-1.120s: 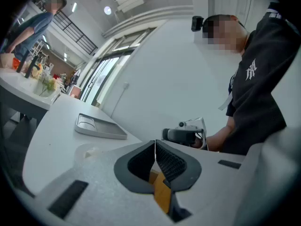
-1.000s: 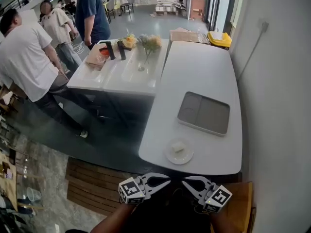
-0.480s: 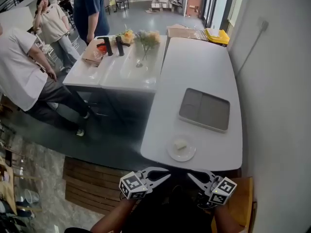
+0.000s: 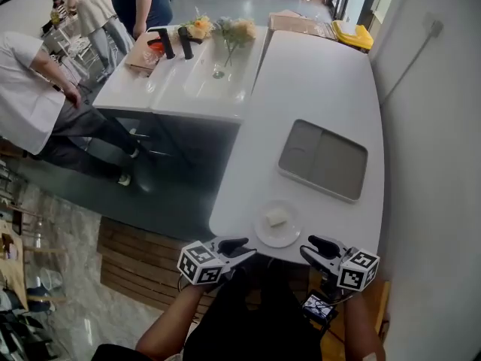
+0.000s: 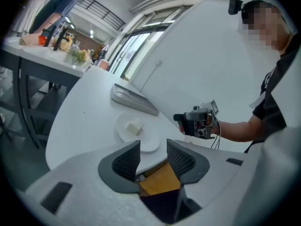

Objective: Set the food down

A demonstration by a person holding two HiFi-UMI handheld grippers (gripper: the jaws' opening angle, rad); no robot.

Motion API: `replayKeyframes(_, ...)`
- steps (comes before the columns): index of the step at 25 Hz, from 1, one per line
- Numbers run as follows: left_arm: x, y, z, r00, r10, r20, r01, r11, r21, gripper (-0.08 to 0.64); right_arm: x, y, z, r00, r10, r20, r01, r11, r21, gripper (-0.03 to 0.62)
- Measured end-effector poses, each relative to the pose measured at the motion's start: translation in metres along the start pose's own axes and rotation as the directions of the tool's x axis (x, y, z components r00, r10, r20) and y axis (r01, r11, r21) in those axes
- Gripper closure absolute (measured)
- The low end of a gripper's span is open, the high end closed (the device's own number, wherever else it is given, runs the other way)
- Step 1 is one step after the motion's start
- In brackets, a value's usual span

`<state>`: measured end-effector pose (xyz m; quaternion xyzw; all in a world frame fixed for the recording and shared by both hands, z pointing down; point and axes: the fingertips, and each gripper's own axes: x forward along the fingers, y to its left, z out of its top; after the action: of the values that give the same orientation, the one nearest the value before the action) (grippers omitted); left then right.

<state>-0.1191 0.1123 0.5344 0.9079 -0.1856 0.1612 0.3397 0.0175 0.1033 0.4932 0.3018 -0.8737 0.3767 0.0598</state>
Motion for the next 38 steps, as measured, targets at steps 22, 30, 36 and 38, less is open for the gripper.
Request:
replayKeyframes(22, 0.048, 0.081, -0.006, 0.952, 0.200, -0.231, -0.268, 0.908, -0.321, 0.382, 0.064, -0.122, -0.021, 0.898, 0.077, -0.432, 0.042, 0.965, 0.259, 0.439)
replayKeyframes(30, 0.061, 0.080, -0.001, 0.944, 0.170, -0.282, -0.263, 0.905, -0.335, 0.403, 0.077, -0.115, -0.026, 0.857, 0.110, -0.504, 0.047, 0.956, 0.290, 0.471)
replayKeyframes(36, 0.061, 0.082, -0.004, 0.943, 0.167, -0.288, -0.264, 0.901, -0.345, 0.420, 0.078, -0.118, -0.028, 0.860, 0.121, -0.495, 0.065, 0.937, 0.342, 0.509)
replayKeyframes(38, 0.063, 0.082, -0.006, 0.941, 0.157, -0.300, -0.260, 0.902, -0.344, 0.445, 0.077, -0.122, -0.027, 0.865, 0.113, -0.489, 0.080, 0.931, 0.357, 0.533)
